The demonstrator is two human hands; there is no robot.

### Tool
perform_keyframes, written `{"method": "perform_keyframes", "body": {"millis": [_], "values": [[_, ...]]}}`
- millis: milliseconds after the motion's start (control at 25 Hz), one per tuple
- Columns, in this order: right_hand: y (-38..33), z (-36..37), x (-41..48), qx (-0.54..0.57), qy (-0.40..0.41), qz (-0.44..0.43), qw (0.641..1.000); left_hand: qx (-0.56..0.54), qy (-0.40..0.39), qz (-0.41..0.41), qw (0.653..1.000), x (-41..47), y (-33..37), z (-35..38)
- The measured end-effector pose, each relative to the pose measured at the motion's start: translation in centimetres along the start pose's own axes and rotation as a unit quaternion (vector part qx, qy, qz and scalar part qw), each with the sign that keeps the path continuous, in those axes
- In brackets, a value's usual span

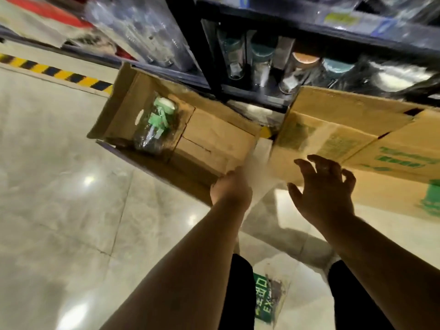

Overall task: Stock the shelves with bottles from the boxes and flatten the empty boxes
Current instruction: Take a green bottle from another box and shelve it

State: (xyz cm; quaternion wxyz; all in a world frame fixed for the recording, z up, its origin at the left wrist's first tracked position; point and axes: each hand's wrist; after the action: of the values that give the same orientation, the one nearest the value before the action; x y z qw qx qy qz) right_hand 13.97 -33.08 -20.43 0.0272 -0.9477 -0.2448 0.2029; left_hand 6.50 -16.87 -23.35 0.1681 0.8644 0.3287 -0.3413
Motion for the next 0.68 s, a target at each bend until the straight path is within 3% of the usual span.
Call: {"method": "perform_keyframes", "body": {"millis": [280, 440, 680], "values": [[-6.5, 2.8, 2.6, -0.007, -0.039, 0.026, 0.999, -0.05, -0.041, 0.046, 0.997, 2.3, -4.8, -0.3], [-10.3, 2.3, 2.9, 0.004, -0.039, 0.042, 0.998, -0.019, 0.034, 0.089, 0.995, 2.5, -9.2, -3.3], [-15.6, 0.9, 5.6, 0.013, -0.064, -0.013, 0.998, -0.023, 0.053, 0.017, 0.998, 4.7, -16.4, -10.1]]}}
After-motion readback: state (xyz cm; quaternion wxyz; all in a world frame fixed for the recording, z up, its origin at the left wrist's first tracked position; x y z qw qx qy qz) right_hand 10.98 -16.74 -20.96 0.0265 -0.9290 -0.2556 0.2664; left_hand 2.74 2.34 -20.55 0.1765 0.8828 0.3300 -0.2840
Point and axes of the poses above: each hand's wrist, its own x-axis towards the middle knuckle, its own z-axis out of the palm, y = z × x, and after that the axes turned 3 degrees about y, right-handed
